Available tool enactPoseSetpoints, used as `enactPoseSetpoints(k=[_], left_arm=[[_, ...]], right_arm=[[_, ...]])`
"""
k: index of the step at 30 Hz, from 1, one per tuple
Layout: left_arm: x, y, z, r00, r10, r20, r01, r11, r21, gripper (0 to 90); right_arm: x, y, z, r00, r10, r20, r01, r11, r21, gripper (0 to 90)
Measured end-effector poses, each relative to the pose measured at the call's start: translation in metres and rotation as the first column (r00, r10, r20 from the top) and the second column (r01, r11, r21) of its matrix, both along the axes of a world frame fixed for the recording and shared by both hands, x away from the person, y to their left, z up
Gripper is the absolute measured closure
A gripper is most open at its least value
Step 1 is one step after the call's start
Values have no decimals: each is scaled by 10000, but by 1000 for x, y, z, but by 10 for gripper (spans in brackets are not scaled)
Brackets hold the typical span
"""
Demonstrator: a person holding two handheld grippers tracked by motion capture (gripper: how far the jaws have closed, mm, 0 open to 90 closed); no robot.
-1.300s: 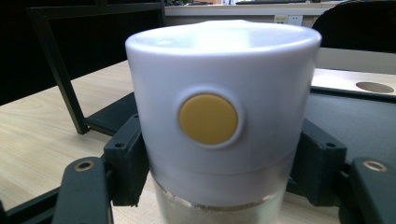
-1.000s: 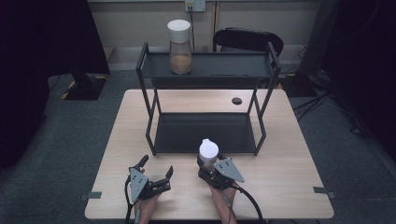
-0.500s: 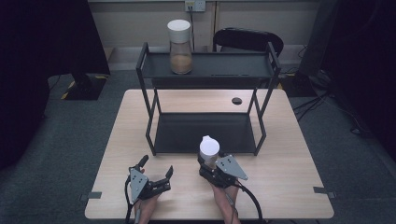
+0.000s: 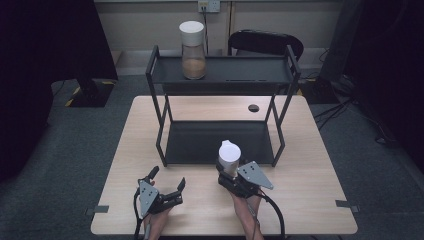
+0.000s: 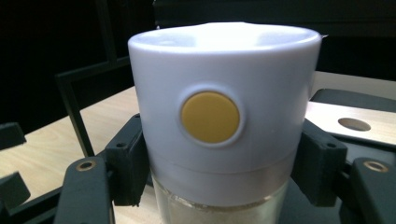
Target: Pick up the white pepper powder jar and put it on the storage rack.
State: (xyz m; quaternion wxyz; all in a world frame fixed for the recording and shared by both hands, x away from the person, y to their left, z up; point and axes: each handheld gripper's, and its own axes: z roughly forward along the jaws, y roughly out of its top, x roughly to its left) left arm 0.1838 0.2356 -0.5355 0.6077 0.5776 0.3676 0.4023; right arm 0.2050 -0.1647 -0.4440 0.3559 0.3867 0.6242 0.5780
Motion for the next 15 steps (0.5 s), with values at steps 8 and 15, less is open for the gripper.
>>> enactPoseSetpoints(k=[8,15], left_arm=[[0,0,0,10000,1,0,-1,10000,2,12],[0,0,0,10000,1,-2,-1,10000,2,12]], right_arm=[[0,-7,16,9996,-105,269,106,9999,-13,303],[2,-11,29,9993,-171,334,172,9998,-43,304]])
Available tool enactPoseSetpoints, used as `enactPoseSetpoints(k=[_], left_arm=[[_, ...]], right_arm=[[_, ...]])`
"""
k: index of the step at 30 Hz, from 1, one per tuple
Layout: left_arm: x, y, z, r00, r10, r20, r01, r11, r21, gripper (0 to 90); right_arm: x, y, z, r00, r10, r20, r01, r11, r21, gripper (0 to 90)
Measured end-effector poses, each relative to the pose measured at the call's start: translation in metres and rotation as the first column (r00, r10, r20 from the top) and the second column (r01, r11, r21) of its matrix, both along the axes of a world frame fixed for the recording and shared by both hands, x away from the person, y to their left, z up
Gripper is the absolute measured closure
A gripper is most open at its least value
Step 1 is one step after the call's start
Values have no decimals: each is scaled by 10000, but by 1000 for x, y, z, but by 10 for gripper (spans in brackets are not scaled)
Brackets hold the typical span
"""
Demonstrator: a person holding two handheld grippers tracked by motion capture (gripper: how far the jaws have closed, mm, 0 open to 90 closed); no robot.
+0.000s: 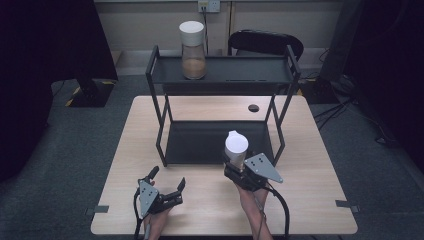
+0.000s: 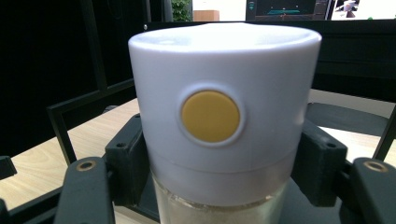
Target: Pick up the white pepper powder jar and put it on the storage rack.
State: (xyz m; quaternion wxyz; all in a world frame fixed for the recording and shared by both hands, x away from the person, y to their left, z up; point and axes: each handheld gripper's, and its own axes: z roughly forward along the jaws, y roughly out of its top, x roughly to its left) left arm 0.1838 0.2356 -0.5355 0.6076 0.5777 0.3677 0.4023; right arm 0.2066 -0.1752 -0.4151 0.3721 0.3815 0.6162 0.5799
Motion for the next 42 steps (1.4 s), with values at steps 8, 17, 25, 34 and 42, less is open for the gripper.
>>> enactPoseSetpoints(k=[8,17,25,34,42], left_arm=[[0,0,0,10000,27,1,-27,10000,-1,12],[0,0,0,10000,27,3,-27,10000,-4,12],[0,0,0,10000,30,-4,-30,10000,1,13],[0,0,0,10000,31,-6,-31,10000,0,12],[0,0,0,10000,33,-8,-33,10000,5,13]], right_arm=[[3,-2,13,9997,61,230,-61,10000,-31,304],[9,-7,39,9984,160,544,-160,9999,-16,304],[15,-6,60,9955,328,886,-326,9995,-34,304],[24,0,78,9931,418,1096,-428,9991,67,304],[30,1,89,9908,477,1263,-518,9982,299,303]])
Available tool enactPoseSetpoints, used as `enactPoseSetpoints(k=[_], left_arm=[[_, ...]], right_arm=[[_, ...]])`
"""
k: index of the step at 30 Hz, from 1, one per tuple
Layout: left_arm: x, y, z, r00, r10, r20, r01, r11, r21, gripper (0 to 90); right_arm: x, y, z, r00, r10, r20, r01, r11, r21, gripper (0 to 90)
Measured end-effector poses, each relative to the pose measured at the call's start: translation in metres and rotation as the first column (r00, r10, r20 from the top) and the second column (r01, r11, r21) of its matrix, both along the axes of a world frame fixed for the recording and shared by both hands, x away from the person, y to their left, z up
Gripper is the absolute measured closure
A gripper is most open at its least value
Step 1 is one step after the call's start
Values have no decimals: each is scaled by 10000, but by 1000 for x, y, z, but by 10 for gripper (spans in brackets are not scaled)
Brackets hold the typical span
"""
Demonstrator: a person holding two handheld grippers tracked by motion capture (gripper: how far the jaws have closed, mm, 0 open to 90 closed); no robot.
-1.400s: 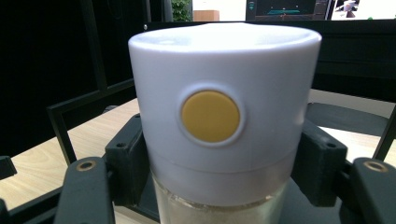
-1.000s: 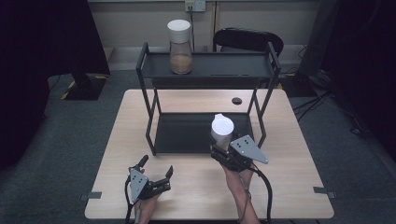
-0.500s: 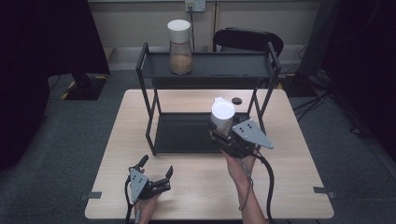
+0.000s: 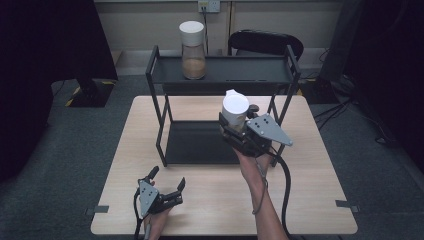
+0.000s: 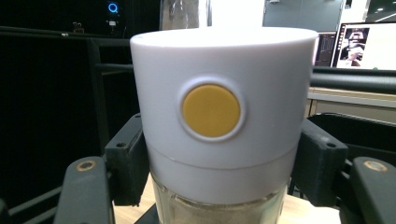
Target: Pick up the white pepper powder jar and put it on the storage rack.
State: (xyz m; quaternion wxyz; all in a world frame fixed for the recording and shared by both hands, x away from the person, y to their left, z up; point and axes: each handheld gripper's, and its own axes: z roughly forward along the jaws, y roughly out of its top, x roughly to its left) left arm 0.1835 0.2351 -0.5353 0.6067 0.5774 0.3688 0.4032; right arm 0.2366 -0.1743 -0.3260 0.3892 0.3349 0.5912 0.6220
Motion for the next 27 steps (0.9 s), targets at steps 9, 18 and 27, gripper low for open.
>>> enactPoseSetpoints(k=[9,18,27], left_arm=[[0,-1,0,10000,58,11,-58,10000,-12,16],[0,-1,0,10000,65,12,-65,10000,-16,15],[-1,-2,0,9999,130,11,-130,9999,-22,16]], right_arm=[[10,3,18,9997,48,237,-53,9998,210,304],[21,5,40,9990,-17,438,1,9993,368,303],[33,5,62,9986,-159,508,135,9989,459,303]])
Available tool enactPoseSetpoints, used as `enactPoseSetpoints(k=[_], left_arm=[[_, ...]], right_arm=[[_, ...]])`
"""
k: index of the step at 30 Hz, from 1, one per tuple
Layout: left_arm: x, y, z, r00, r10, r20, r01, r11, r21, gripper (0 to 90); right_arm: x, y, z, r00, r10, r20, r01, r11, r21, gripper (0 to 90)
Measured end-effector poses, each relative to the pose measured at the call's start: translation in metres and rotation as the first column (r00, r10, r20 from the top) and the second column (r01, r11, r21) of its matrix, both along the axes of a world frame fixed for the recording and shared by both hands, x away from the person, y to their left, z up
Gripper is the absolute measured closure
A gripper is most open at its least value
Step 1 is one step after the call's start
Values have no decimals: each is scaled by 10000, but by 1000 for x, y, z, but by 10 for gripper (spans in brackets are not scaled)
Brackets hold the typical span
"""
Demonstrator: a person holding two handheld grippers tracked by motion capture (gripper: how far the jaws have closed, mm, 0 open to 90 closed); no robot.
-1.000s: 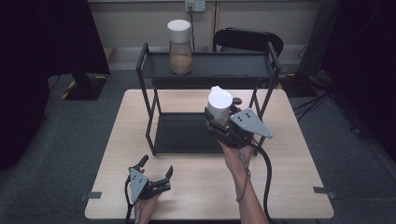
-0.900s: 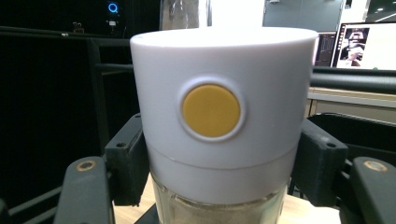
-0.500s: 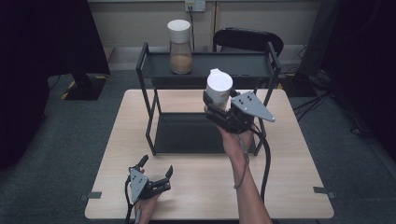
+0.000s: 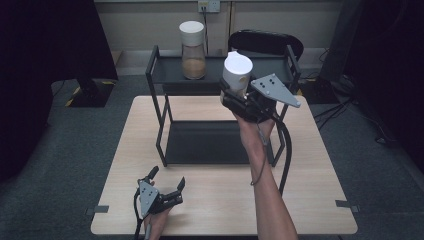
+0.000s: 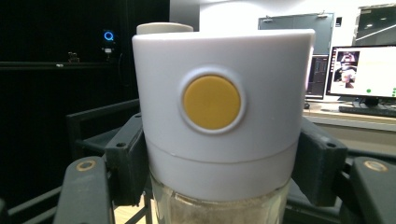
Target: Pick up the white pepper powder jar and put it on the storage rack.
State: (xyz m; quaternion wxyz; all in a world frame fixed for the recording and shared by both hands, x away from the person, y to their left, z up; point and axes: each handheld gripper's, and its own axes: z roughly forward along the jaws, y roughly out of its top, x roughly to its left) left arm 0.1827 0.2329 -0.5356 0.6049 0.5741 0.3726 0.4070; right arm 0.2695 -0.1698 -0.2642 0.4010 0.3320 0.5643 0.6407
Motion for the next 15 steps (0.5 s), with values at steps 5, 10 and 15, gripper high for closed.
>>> enactPoseSetpoints(k=[5,10,15], left_arm=[[0,0,0,10000,0,-2,0,10000,2,16],[0,0,0,10000,-1,-2,1,10000,-1,16],[0,0,0,10000,1,-3,-1,10000,1,15]], right_arm=[[5,0,8,10000,-37,40,37,10000,73,303],[9,4,17,9998,-124,161,124,9999,-9,303],[18,7,27,9997,-191,140,192,9998,-29,303]])
